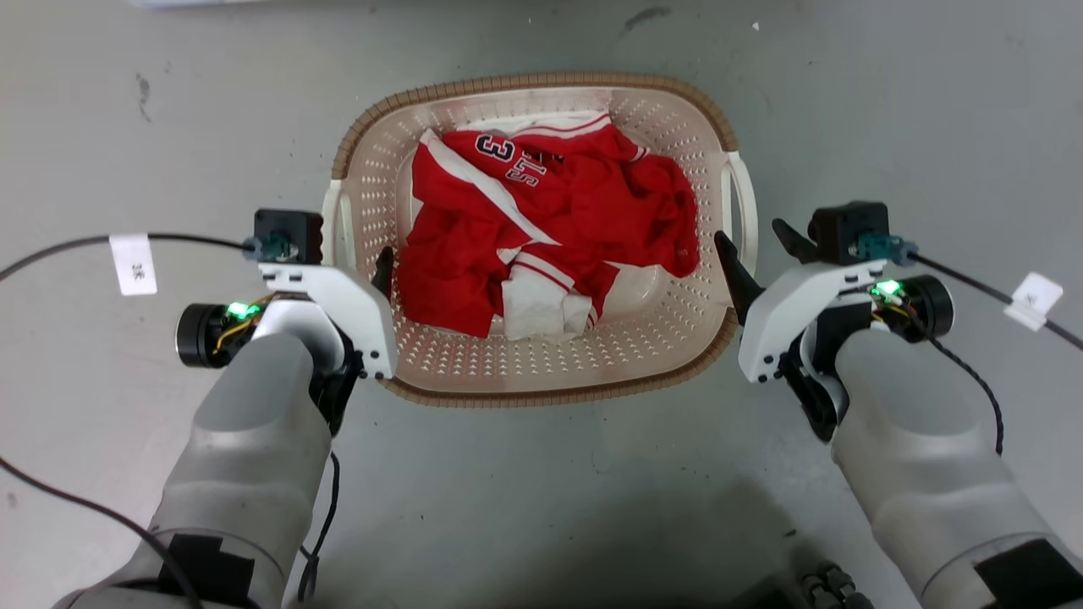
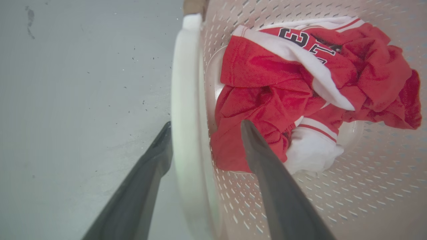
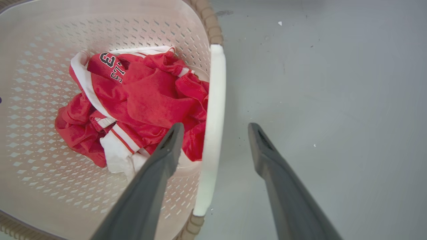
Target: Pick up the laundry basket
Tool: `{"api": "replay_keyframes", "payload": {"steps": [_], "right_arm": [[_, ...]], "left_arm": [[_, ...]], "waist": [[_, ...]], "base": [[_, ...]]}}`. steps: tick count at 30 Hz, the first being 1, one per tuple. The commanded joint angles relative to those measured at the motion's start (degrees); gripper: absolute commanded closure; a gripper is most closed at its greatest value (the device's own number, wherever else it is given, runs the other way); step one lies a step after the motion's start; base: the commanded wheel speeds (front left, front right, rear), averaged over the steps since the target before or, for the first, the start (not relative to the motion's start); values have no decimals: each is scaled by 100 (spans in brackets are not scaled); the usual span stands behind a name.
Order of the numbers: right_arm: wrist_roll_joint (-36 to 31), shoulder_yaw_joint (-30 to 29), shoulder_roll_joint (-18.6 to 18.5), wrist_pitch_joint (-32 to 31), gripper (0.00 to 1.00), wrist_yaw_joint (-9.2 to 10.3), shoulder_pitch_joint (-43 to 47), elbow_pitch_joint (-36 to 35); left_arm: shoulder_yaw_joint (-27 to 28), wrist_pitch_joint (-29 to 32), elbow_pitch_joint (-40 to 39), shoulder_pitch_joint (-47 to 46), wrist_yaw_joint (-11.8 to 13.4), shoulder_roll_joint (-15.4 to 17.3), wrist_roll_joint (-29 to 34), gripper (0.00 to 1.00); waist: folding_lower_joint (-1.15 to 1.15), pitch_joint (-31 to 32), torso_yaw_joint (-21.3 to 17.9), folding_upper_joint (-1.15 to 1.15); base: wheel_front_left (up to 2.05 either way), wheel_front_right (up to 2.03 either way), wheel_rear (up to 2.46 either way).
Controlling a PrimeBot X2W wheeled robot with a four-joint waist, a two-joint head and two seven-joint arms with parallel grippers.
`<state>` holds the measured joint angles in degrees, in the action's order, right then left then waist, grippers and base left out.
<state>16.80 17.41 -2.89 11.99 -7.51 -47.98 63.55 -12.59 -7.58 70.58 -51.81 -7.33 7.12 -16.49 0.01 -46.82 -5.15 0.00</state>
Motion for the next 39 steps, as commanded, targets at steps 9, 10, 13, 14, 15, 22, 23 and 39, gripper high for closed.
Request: {"api": "replay_keyframes", "payload": {"steps": [9, 10, 13, 14, 15, 22, 23, 39], "right_arm": [[376, 452, 1, -132, 0, 4, -630, 461], [433, 491, 1, -166, 72, 4, -644, 484], [580, 613, 2, -184, 100, 4, -724, 514], [617, 657, 1, -192, 100, 2, -739, 523], [644, 706, 16, -169, 100, -6, -758, 530], [825, 963, 44, -192, 100, -5, -812, 648], [847, 993, 45, -192, 100, -6, -813, 661], [1416, 1520, 30, -660, 100, -32, -330, 693]], "left_arm": [[-237, 545, 138, -399, -15, -51, -381, 3], [-273, 583, 130, -408, -15, -60, -428, 59], [-422, 736, 81, -404, -16, -124, -586, 100], [-469, 758, 45, -408, -16, -135, -635, 100], [-536, 797, 26, -396, -18, -152, -680, 100], [-911, 984, -102, -311, -22, -172, -1023, 100], [-960, 1016, -112, -302, -23, -171, -1079, 100], [-1560, 1574, -146, 23, -42, -306, -1876, 100]], "waist": [[-1, -340, 7, 0], [-1, -357, 11, 0], [-1, -397, 18, 0], [-1, -406, 23, 0], [-1, -413, 24, 0], [-1, -403, 44, 0], [-1, -386, 47, 0], [-1, 783, 117, 0]], "base": [[0, 0, 0], [0, 0, 0], [0, 0, 0], [0, 0, 0], [0, 0, 0], [0, 0, 0], [0, 0, 0], [0, 0, 0]]}}
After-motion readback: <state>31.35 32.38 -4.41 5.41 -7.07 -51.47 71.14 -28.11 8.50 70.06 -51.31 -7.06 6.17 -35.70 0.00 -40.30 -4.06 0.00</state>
